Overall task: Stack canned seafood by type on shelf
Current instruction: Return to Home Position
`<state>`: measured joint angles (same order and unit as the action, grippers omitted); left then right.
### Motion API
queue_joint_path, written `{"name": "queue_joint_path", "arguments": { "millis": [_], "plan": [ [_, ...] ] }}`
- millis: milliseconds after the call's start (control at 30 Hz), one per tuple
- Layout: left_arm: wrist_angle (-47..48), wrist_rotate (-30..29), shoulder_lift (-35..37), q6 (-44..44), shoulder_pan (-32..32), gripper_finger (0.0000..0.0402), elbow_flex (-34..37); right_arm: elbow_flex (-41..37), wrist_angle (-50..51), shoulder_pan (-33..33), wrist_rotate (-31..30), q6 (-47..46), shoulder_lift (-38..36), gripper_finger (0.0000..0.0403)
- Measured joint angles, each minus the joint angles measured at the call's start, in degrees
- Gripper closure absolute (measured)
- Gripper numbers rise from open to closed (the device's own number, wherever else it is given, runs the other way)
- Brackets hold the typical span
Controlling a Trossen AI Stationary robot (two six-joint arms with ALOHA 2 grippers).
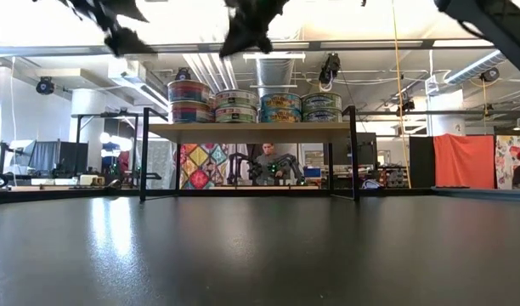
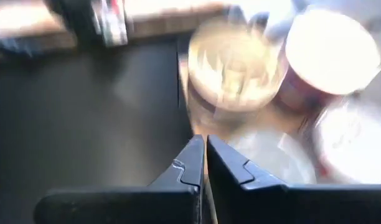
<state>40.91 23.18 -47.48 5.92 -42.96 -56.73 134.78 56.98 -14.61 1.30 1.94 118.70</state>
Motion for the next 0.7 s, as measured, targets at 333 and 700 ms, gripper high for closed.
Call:
{"name": "queue_joint_path", "arguments": {
  "millis": [333,700],
  "plan": [
    [-8.33,-1.58,14.81,-13.07,0.07,0.0006,2.72,-3.88,-6.49,3.64,3.16,4.93,-10.81,0.0390],
    [-8.99,-3.17,25.40,-18.52,0.07,0.0006,10.86,-32.97,-6.73,11.23,-0.50,2.65,-24.47,0.0390]
  ]
}}
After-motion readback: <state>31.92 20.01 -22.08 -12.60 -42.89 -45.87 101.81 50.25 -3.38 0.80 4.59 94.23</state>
